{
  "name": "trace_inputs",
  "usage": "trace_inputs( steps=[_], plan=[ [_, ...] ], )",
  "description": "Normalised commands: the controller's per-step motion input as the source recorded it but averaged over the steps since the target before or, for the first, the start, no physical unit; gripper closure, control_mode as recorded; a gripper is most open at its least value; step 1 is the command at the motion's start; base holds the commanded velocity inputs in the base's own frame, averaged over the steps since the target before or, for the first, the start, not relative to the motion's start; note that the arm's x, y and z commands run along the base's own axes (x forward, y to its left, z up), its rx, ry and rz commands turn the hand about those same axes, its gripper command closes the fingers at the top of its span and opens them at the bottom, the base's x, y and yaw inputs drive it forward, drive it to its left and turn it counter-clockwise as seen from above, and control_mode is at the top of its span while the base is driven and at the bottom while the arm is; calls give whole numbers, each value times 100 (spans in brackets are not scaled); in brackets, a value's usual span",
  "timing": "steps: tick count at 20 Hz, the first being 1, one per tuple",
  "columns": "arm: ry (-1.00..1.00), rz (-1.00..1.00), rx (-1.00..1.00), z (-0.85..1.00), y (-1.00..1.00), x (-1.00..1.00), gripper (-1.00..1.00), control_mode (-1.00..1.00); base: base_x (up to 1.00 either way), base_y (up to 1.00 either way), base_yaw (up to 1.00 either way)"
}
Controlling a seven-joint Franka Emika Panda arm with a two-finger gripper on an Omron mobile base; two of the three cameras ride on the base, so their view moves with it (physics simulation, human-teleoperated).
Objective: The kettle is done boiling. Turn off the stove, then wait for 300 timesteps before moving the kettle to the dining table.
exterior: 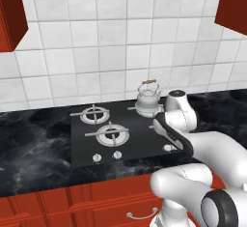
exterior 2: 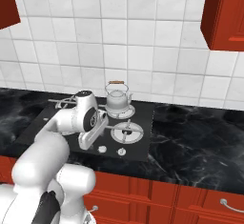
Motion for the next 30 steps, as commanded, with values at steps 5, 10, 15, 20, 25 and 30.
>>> trace_inputs(
  steps=[5,10,15,20,25,30],
  plan=[
    [8,0,-1,-29,0,21,-100,-100,0,0,0],
    [8,0,-1,-26,0,20,-100,-100,0,0,0],
    [7,0,-1,-24,0,19,-100,-100,0,0,0],
    [2,0,0,-19,-3,7,-100,-100,0,0,0],
    [0,0,0,-9,-20,-8,-100,-100,0,0,0],
    [0,0,0,-12,-11,-22,-100,-100,0,0,0]
  ],
)
